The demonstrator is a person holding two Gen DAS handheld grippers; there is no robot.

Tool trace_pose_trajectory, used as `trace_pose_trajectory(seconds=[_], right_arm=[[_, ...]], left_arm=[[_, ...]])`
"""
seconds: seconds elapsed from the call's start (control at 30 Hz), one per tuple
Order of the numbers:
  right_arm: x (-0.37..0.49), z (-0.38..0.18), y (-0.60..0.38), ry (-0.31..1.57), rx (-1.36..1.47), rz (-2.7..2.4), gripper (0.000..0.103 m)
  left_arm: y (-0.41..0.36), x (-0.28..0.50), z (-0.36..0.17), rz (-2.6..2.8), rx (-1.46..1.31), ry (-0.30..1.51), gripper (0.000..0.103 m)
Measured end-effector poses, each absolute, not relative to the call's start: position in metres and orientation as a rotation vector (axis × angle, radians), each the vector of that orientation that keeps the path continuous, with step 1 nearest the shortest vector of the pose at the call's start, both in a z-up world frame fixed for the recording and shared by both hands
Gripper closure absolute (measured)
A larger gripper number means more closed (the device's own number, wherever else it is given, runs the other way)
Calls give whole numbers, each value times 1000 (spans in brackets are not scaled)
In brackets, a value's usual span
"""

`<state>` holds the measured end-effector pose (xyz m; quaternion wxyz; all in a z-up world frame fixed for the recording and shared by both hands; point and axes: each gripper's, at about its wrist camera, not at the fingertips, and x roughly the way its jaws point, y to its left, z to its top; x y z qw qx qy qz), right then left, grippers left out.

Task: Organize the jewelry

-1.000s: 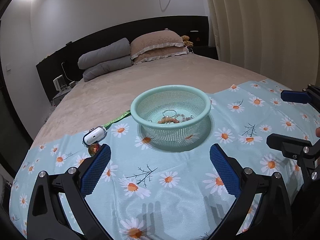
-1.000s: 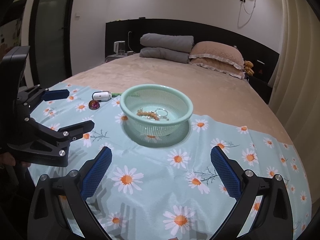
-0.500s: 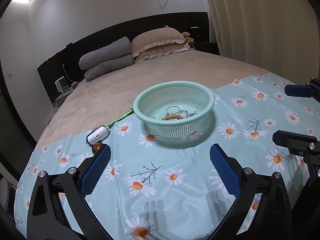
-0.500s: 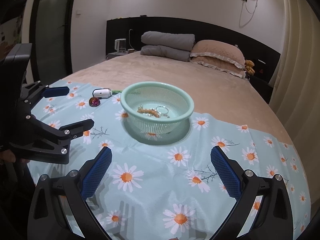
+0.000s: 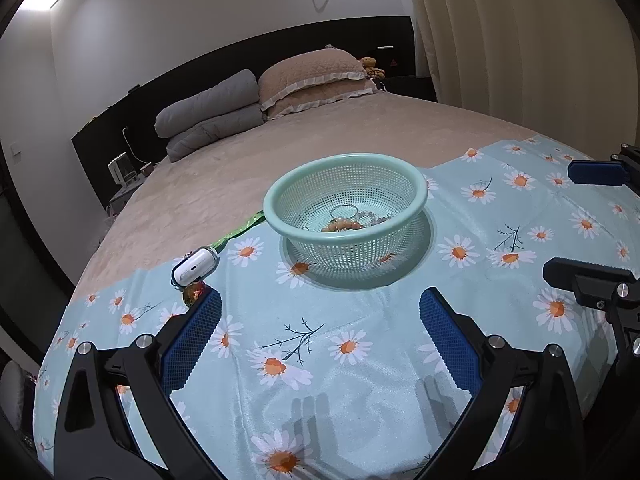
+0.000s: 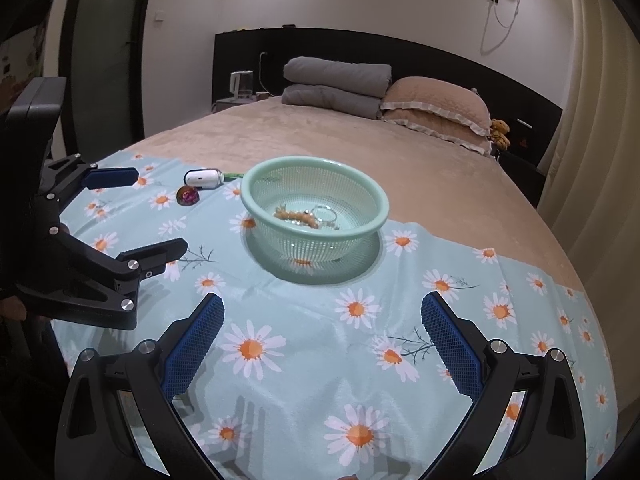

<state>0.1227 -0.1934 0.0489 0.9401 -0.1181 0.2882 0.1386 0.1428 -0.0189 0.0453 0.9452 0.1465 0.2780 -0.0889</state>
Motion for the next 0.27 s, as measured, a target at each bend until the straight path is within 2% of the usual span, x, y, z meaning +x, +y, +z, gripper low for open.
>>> trace_pose_trajectory(seconds=[0.27], right_arm=[[123,49,-193,591,-245,285,8]], left_arm=[[-10,146,51,-152,251,562,6]])
